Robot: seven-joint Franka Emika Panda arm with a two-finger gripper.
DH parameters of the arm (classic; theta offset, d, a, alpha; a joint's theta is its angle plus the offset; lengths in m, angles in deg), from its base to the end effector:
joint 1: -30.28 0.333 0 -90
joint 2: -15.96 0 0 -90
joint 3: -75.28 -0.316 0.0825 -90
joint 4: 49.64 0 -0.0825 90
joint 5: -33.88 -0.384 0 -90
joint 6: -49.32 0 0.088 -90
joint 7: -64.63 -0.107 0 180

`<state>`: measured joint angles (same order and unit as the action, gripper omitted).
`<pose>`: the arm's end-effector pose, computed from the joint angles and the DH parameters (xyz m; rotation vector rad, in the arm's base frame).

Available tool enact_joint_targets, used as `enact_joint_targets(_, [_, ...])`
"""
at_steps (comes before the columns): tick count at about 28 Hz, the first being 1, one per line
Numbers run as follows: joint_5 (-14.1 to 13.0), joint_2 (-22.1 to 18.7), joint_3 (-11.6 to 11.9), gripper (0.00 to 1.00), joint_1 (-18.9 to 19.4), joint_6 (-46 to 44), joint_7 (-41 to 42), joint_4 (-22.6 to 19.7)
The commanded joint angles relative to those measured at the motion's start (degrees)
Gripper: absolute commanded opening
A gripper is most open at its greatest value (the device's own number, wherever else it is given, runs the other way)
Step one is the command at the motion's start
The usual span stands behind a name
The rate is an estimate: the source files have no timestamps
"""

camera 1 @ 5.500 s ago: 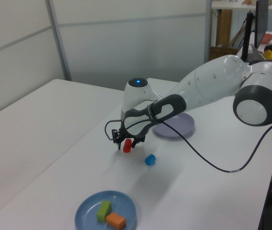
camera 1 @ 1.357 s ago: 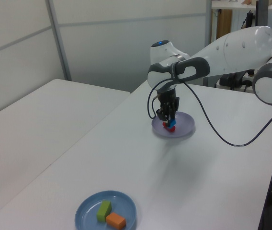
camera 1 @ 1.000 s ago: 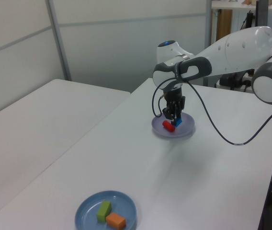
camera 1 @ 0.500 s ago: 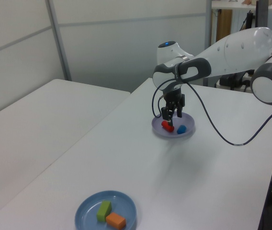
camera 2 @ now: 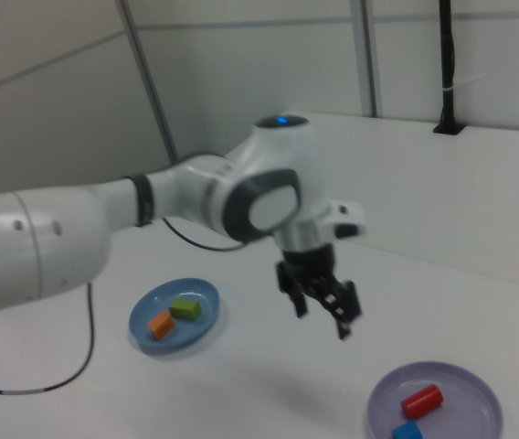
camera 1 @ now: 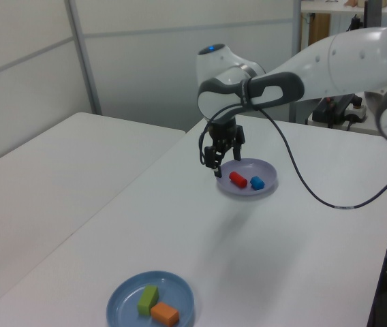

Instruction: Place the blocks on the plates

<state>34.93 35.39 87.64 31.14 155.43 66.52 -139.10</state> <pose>0.6445 -0.1160 0.4507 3.0482 -0.2318 -0.0780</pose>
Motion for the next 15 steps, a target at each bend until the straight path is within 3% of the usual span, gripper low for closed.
enact_joint_targets(1, [3.2,-5.8,-5.8,1.0,-0.9,-3.9,-5.0,-1.3])
enact_joint_targets(4, [4.4,-7.5,-8.1,1.0,-1.0,-4.0,-8.8,-1.3])
enact_joint_targets(8, [4.4,-9.0,-8.4,1.0,-1.0,-5.6,-9.6,-1.2])
enact_joint_targets(15, [3.7,-9.4,-9.3,1.0,-1.0,-12.8,-8.9,3.0])
